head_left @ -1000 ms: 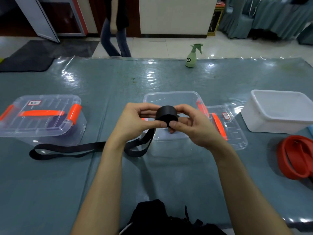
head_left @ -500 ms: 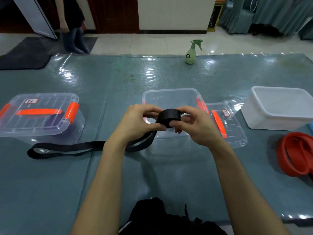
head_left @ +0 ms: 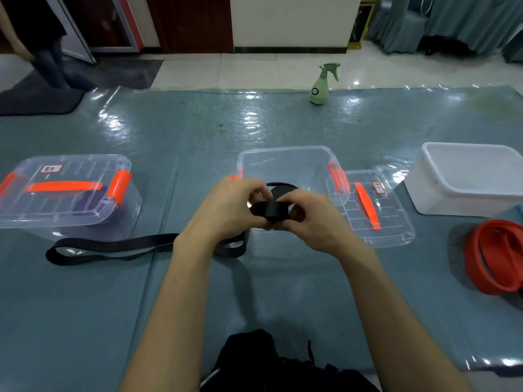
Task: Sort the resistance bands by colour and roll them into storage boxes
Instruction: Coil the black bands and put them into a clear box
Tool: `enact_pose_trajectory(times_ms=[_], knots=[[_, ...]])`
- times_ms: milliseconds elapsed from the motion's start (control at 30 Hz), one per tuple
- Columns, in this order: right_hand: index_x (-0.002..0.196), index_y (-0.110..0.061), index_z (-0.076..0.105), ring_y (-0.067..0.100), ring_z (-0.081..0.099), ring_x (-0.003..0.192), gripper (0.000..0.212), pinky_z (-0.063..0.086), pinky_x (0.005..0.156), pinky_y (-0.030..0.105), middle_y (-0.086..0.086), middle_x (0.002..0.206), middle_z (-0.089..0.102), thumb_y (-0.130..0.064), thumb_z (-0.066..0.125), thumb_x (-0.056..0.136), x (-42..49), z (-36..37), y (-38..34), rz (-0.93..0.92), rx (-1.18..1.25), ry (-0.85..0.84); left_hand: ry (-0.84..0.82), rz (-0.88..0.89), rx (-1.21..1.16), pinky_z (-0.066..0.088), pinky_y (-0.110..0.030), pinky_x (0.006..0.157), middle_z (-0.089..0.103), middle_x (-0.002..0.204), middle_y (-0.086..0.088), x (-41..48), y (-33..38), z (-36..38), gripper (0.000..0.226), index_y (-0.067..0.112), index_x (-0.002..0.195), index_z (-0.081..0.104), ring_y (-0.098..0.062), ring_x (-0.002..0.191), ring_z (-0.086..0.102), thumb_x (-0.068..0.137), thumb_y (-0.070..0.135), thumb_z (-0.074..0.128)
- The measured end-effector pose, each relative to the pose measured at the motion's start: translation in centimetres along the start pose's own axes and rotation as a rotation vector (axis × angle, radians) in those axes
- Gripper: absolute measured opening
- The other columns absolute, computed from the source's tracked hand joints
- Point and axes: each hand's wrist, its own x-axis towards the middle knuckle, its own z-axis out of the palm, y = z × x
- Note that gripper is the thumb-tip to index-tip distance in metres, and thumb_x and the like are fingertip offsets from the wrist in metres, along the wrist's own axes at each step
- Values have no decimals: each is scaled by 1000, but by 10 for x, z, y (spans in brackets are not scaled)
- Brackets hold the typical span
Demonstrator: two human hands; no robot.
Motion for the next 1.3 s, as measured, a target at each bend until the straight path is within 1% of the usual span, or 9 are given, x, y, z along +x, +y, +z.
enact_pose_trajectory(times_ms=[267,500,567,633,733,867,1033,1167,1300], knots=[[110,-21,73,25,74,70,36,63,79,41,-1,81,77,3,86,86,0,-16,7,105,576,-11,34,25,-383,57,-34,104,84,100,13,-1,-17,-1,41,30,101,85,-4,107,78,67,16,103],[118,-26,74,11,78,79,43,63,81,43,-10,102,78,-12,92,82,0,-3,6,178,151,-125,-29,-51,-70,64,-38,92,81,86,19,0,-15,8,37,37,97,85,6,93,75,67,26,104],[129,-34,72,2,71,76,59,57,76,25,-17,113,74,-27,97,76,0,-3,4,145,63,-112,-44,-48,72,64,-41,82,80,81,14,1,-12,5,31,38,95,85,-3,87,75,69,34,101],[124,-35,74,-5,64,77,55,42,67,9,-19,105,71,-35,98,74,1,0,2,66,-25,-73,-70,-26,229,62,-44,76,79,80,7,4,-6,3,28,37,96,85,-16,85,73,71,38,97],[109,-25,76,3,61,71,34,40,64,13,-17,89,65,-29,94,80,1,4,-1,14,-13,-35,-87,23,357,62,-44,76,78,80,5,9,0,4,25,33,93,83,-20,84,72,74,44,92],[110,-15,74,16,69,67,30,55,69,32,-6,89,72,-5,88,85,-1,-4,3,46,222,52,-22,37,-91,61,-26,92,83,94,18,6,-13,3,39,38,104,85,1,98,77,68,35,101],[117,-10,69,25,75,71,28,62,81,39,9,85,78,1,79,94,1,-8,1,63,577,52,42,67,-659,61,-25,100,85,108,5,1,-20,5,52,38,109,86,-14,109,81,60,31,101],[122,-2,65,33,78,83,29,63,87,42,24,112,75,3,76,96,0,-1,3,114,738,-11,70,45,-523,61,-21,92,85,100,11,2,-23,-1,47,38,103,85,-8,101,82,63,25,104],[129,-29,66,11,75,73,55,61,76,29,-13,122,72,-24,95,82,3,4,6,125,253,-167,-24,37,42,58,-25,75,80,81,22,4,-16,-9,39,40,92,82,3,85,76,60,38,103]])
